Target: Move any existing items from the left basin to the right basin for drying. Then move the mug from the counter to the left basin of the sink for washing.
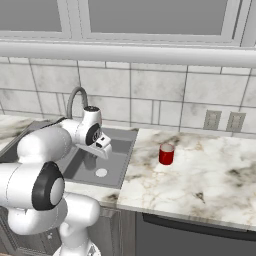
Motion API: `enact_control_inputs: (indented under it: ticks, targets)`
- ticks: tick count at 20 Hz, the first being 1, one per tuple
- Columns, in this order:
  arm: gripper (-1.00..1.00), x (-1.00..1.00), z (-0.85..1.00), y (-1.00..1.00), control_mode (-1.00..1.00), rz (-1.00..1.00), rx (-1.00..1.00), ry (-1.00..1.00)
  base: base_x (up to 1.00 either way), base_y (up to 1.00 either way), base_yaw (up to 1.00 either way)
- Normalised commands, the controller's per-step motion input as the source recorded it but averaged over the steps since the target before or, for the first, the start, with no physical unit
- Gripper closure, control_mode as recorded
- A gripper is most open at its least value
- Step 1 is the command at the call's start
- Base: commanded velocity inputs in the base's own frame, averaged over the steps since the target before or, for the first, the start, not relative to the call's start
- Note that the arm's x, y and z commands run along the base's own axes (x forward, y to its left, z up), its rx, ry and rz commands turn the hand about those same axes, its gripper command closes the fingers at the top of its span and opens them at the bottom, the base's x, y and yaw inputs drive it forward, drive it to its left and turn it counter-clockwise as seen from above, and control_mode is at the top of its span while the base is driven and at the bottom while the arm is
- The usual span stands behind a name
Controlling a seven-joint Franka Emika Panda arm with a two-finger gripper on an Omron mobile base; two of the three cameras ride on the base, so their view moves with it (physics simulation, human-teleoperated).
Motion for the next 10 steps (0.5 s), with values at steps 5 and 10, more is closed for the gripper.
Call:
enact_control_inputs:
  ticks: [5,10]
  targets:
    - [1.00,0.03,-0.26,-0.05,-1.00,0.00,0.01,0.00,0.00,0.00,0.00]
    - [1.00,0.05,-0.24,-0.07,-1.00,0.00,0.02,0.00,0.00,0.00,0.00]
